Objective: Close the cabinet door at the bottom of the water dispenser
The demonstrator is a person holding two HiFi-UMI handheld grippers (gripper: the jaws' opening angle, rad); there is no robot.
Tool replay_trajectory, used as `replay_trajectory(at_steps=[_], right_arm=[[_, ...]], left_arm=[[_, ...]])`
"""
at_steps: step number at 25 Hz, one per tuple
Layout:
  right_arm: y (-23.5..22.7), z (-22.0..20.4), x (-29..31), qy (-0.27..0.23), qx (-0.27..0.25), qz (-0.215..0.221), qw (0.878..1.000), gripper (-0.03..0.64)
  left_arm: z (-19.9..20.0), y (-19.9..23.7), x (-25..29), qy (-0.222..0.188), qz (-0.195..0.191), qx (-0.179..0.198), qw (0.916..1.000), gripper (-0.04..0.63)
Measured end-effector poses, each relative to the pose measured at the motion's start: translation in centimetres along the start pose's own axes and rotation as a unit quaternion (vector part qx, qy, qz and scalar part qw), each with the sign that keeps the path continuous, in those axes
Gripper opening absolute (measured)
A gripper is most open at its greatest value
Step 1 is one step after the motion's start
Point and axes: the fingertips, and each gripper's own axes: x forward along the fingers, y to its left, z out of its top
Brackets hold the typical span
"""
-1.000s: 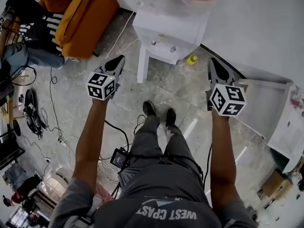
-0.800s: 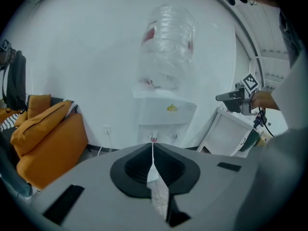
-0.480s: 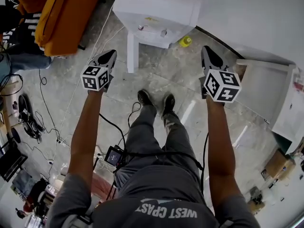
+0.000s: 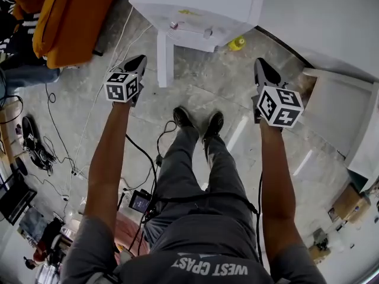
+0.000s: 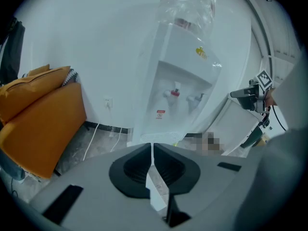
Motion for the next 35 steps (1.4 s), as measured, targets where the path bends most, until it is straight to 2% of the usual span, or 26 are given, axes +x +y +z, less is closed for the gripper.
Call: replay_trajectory(at_steps=[16, 18, 23, 27, 30, 35], right_arm=[[-0.8, -5.9, 4.2, 0.046, 0.002, 0.003, 0.999, 0.031], [-1.3, -6.5, 4.5, 0.05, 0.005, 0.0, 0.999, 0.031], [-2.2, -7.8, 5.4, 0.054, 0.011, -0.005, 0.998, 0.031], [-2.7, -8.6, 5.9, 0.057, 0.017, -0.007, 0.998, 0.031], [-3.1, -9.2, 6.0, 0.058, 0.022, -0.009, 0.998, 0.031], [-3.6, -10.3, 6.6, 0.064, 0.03, -0.012, 0.997, 0.031]], left_arm=[[-7.4, 3.5, 6.7, 0.063, 0.002, -0.043, 0.9971, 0.028], [-8.2, 3.9, 7.6, 0.07, 0.003, -0.05, 0.9963, 0.072], [-10.2, 4.6, 9.5, 0.08, 0.0, -0.09, 0.9928, 0.123], [-11.8, 4.3, 11.0, 0.098, -0.012, -0.103, 0.9898, 0.169], [-12.7, 4.1, 12.0, 0.108, -0.013, -0.109, 0.988, 0.173], [-13.4, 3.9, 13.2, 0.102, -0.018, -0.137, 0.9851, 0.175]])
